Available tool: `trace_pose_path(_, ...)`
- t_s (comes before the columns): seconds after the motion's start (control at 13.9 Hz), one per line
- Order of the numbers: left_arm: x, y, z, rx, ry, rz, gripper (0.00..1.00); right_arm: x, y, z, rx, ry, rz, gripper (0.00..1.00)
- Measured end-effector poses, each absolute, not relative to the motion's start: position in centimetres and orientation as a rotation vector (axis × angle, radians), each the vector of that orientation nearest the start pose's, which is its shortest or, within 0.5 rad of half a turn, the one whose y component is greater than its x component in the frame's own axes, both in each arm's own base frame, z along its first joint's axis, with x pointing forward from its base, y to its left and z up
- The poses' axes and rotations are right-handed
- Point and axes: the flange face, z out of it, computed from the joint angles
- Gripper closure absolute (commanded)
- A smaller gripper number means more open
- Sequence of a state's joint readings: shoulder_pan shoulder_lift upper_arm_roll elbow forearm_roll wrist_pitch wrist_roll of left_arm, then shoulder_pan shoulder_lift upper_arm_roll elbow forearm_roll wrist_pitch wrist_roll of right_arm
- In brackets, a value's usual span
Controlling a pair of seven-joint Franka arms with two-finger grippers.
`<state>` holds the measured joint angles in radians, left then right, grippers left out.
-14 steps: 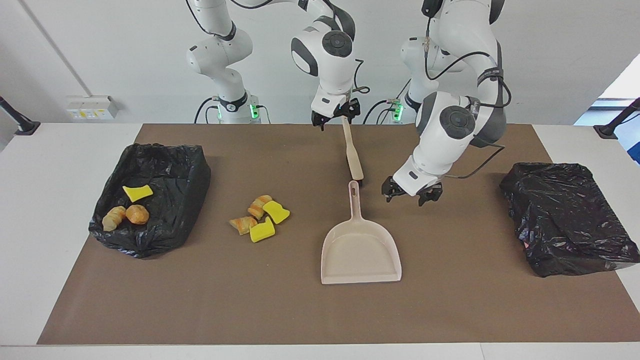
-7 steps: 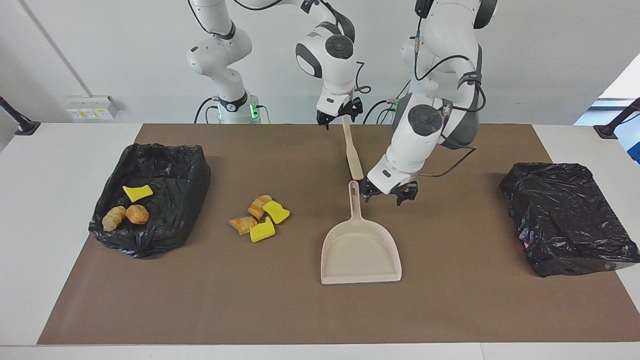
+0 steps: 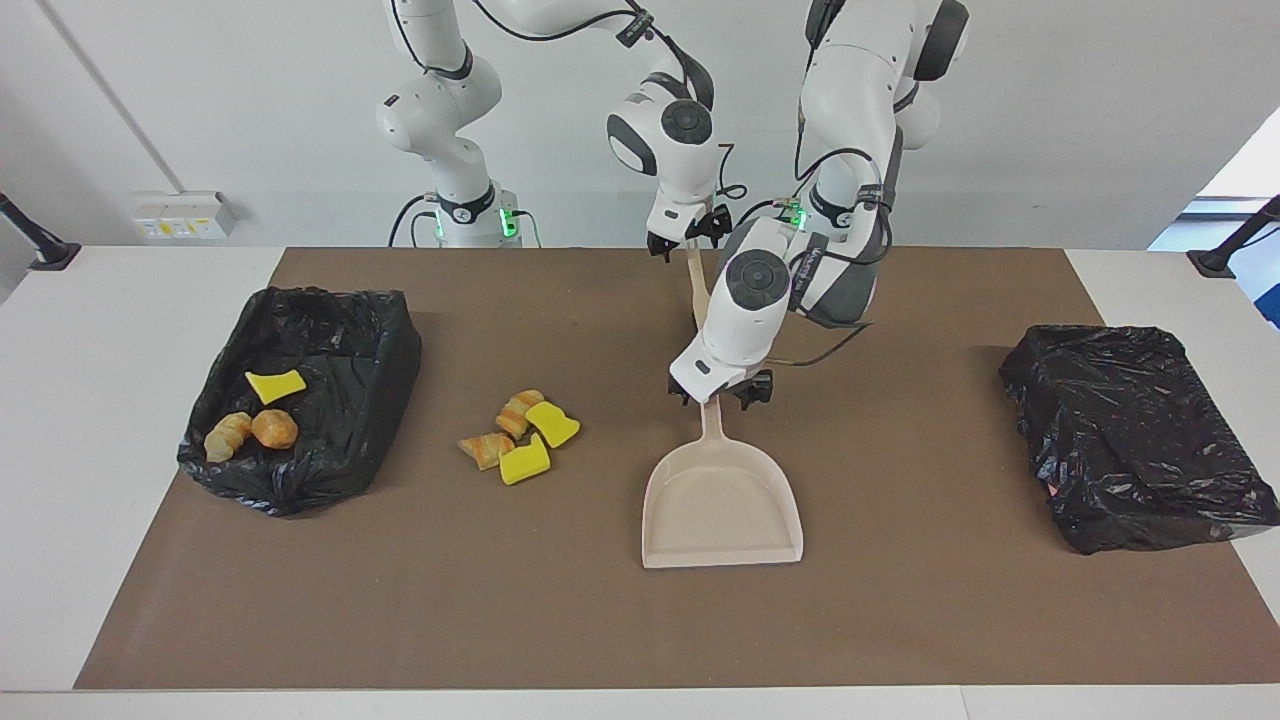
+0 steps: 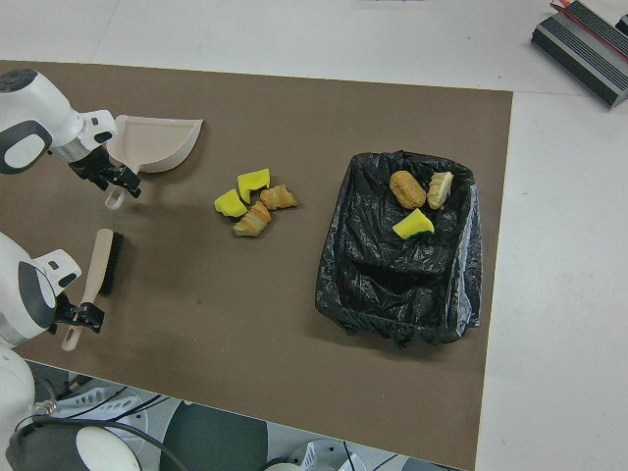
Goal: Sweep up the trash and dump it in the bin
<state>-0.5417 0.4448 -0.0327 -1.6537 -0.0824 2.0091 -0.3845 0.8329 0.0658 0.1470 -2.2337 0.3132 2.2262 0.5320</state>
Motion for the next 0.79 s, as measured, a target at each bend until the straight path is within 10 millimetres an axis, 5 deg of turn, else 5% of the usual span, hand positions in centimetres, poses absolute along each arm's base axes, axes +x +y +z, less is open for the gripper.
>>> trace_pose_path(0.07,55.5,-36.2,34.8,-3.165,0.235,0.184,0.40,28.5,44.0,33.5,-2.968,-0.361,0.338,0.00)
trace_pose_path(0.22,55.6,-36.2,34.9,-3.166,0.233,0.183,0.65,28.5,43.9,32.8,-2.964,-0.346,0.327,0.01)
trace_pose_path(0.29,55.5,-36.2,34.9,-3.166,0.233,0.183,1.00,28.5,43.9,32.5,-2.965,-0.342,0.329,0.08)
trace_pose_path(0.57,56.0,-35.9,35.5,-3.168,0.223,0.163,1.00,28.6,44.0,32.1,-2.963,-0.334,0.328,0.75)
trace_pose_path(0.79,56.7,-35.0,37.1,-3.174,0.201,0.135,1.00,28.7,44.1,32.3,-2.959,-0.334,0.321,1.00)
